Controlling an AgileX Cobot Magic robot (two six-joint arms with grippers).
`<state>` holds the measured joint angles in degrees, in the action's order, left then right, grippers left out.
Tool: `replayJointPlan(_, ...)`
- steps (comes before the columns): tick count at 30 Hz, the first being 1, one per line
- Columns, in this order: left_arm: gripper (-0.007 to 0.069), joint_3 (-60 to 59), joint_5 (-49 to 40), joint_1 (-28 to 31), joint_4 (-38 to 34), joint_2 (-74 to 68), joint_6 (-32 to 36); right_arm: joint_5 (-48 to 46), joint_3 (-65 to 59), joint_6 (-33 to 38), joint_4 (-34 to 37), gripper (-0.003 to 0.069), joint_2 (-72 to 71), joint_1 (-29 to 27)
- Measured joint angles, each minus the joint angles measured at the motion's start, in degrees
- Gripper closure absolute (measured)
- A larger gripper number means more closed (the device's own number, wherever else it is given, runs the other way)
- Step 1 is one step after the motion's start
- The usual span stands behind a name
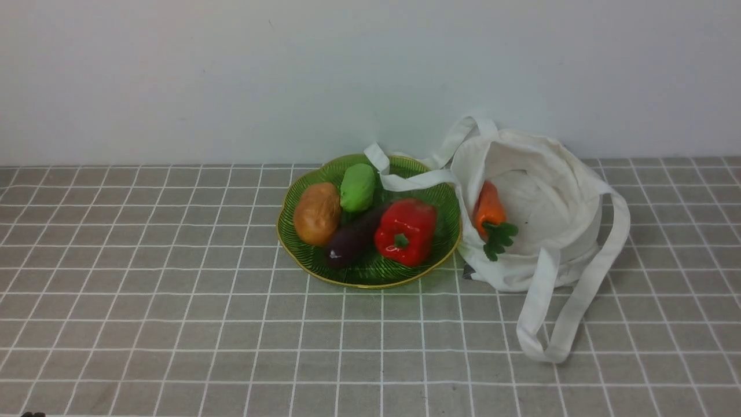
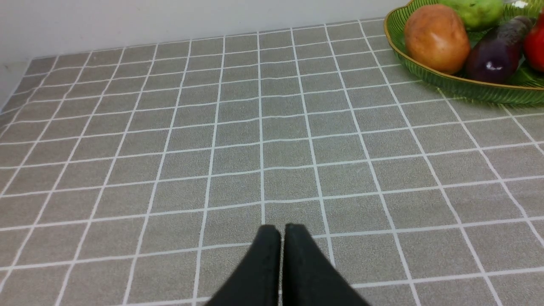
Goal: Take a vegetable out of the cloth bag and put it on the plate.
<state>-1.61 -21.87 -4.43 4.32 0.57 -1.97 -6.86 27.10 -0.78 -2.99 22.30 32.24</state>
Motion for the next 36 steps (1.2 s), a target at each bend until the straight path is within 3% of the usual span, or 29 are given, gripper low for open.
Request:
replayJointPlan(21, 0.0629, 0.0, 0.0, 0.0, 0.0, 0.0, 0.0, 0.5, -5.8, 1.3, 0.0, 0.0673, -2.9, -1.3)
replayJointPlan(28, 0.0629, 0.0, 0.0, 0.0, 0.0, 0.0, 0.0, -0.1, -23.3, 2.4, 0.0, 0.0673, -14.8, -14.5)
replayJointPlan(36, 0.0629, 0.0, 0.0, 0.0, 0.0, 0.0, 0.0, -7.8, -28.7, 2.4, 0.0, 0.0673, -22.9, -23.4)
